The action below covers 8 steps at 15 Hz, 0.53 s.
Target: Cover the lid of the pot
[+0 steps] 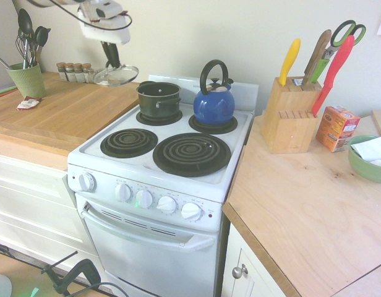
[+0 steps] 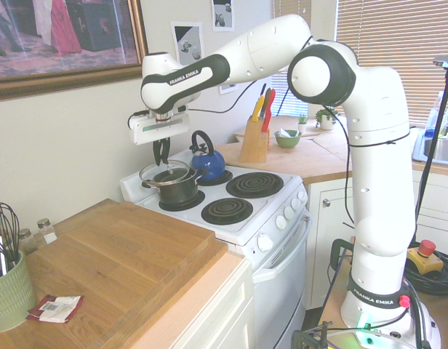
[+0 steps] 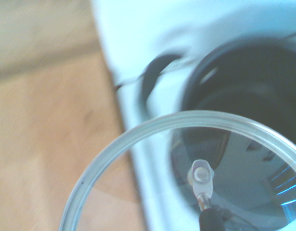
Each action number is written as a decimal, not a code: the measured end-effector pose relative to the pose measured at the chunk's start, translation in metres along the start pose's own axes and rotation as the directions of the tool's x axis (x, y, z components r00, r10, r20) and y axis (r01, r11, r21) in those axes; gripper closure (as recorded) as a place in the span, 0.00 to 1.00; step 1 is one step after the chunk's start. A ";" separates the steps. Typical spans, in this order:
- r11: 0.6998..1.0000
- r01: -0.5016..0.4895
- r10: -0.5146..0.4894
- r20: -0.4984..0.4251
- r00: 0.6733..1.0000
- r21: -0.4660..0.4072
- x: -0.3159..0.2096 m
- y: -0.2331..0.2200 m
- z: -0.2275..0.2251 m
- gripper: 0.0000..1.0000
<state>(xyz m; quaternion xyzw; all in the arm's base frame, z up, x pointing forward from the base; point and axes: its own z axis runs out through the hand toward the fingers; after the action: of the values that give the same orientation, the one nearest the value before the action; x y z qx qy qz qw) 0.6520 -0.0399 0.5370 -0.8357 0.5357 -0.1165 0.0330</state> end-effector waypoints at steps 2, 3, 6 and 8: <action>0.999 -0.033 0.033 -0.005 0.999 -0.006 0.034 -0.002 0.005 1.00; 0.999 -0.049 0.049 -0.008 0.999 -0.008 0.050 -0.003 0.011 1.00; 0.996 -0.080 0.080 -0.004 0.997 -0.030 0.088 -0.009 0.036 1.00; 0.996 -0.083 0.083 0.004 0.997 -0.037 0.098 -0.015 0.050 1.00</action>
<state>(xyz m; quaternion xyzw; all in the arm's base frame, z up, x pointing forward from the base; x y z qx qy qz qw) 0.7158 -0.1261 0.5066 -0.8134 0.5721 -0.1029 0.0237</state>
